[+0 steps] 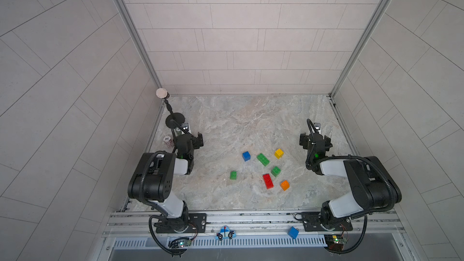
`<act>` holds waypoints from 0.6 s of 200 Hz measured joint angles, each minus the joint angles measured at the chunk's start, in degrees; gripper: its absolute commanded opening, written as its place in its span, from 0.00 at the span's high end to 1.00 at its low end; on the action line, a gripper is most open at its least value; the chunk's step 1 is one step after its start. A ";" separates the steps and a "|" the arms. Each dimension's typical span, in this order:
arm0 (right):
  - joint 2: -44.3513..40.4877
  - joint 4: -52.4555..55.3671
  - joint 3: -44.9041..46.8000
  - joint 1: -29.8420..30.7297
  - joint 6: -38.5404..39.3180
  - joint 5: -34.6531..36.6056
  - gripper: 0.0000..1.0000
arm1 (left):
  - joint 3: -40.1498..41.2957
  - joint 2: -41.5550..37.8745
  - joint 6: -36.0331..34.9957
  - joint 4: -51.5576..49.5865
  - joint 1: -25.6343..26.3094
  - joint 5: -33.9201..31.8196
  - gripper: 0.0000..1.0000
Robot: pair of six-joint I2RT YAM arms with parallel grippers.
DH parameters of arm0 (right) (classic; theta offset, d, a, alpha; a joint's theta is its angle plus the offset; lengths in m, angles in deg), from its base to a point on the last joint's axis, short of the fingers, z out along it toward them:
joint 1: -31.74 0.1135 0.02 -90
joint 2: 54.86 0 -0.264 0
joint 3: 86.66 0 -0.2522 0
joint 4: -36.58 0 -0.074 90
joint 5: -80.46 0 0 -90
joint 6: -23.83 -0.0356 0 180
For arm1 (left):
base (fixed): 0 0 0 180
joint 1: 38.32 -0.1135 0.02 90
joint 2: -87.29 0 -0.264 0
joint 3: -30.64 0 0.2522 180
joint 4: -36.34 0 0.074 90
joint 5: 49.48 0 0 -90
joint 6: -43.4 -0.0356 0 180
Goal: Assemble a fork with lego
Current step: Pick up the lego brick from the center of the board.
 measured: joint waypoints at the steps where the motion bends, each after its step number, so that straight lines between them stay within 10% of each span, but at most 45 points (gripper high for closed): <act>1: 0.00 0.02 0.00 0.00 0.00 -0.02 0.00 | 0.00 0.00 -0.02 0.00 0.00 0.00 0.00; 120: -3.78 1.40 0.61 0.59 0.04 0.42 0.00 | 5.55 -12.35 -1.90 -1.36 3.21 0.28 0.00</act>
